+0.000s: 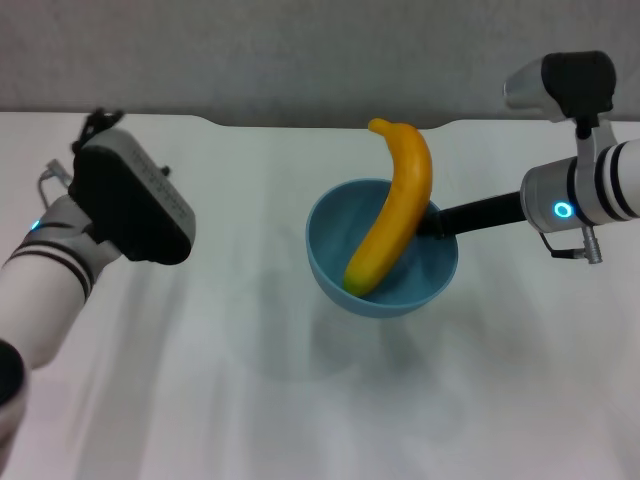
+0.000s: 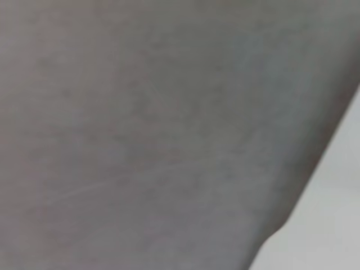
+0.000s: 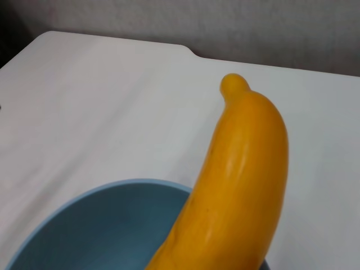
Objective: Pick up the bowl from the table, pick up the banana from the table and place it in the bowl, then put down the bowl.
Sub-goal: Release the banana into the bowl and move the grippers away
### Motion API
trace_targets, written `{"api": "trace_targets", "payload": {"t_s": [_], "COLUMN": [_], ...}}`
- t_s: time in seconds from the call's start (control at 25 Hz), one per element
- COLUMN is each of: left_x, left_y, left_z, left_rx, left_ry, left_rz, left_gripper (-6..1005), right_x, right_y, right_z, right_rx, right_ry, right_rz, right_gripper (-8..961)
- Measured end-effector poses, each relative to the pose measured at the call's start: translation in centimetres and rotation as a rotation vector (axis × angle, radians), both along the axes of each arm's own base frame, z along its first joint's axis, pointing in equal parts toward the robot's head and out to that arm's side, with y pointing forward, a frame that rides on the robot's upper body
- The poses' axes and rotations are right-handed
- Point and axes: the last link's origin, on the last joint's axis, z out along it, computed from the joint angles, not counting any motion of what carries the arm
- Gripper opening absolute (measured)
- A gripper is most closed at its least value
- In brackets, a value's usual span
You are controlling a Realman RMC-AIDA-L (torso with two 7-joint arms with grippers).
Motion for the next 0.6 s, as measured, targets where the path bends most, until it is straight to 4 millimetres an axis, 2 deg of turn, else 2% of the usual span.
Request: {"api": "trace_targets", "payload": {"t_s": [0.24, 0.6], "left_x": [0.0, 0.8], "left_y": [-1.4, -1.7], "left_z": [-0.4, -1.1], "left_rx": [0.154, 0.175], "left_ry": [0.101, 0.082], "left_rz": [-0.092, -0.167], "left_gripper": [891, 891], "right_x": [-0.8, -2.5], "right_y": [0.7, 2.0], "right_z": [0.3, 0.6], "right_rx": [-0.009, 0.018], "right_ry": [-0.057, -0.132], "right_rz": [-0.007, -0.003], "right_gripper": [109, 113]}}
